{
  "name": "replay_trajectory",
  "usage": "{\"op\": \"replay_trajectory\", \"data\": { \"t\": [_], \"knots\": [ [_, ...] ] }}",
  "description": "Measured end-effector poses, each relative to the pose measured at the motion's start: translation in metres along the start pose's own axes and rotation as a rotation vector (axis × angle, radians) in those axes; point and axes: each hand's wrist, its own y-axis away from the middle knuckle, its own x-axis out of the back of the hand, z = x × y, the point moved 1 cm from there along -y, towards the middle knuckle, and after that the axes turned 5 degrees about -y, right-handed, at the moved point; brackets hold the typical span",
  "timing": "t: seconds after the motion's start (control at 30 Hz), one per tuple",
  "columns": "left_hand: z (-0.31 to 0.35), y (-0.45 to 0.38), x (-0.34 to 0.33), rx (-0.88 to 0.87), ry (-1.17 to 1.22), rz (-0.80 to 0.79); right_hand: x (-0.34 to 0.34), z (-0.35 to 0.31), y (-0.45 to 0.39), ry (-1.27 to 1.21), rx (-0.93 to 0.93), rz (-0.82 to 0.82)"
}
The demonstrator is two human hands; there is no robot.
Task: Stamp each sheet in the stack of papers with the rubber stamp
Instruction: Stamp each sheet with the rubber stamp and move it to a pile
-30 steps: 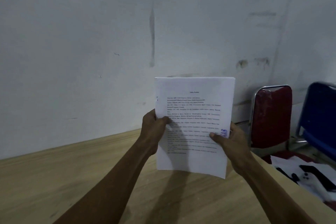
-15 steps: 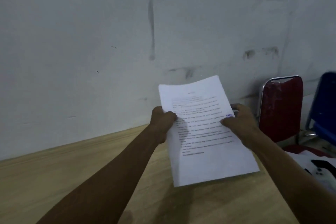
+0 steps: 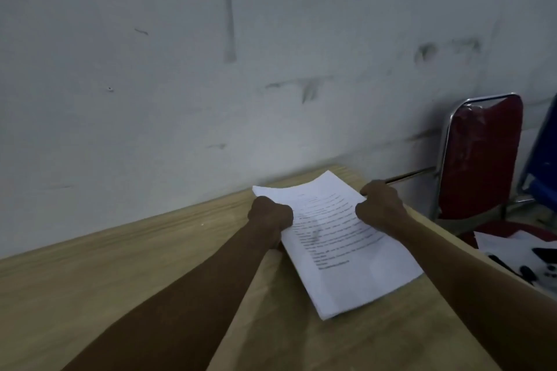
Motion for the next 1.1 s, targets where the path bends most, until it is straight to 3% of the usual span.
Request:
{"op": "replay_trajectory", "data": {
  "t": [0.3, 0.63, 1.1],
  "knots": [
    [0.012, -0.04, -0.01, -0.021, -0.053, 0.013, -0.014, 0.0, -0.043, 0.042, 0.006, -0.002],
    [0.017, -0.036, -0.005, -0.035, -0.313, -0.019, -0.016, 0.0, -0.048, 0.143, 0.039, -0.022],
    [0.021, -0.023, -0.008, -0.135, -0.396, 0.017, -0.017, 0.004, -0.039, 0.156, 0.023, 0.03]
  ]
}}
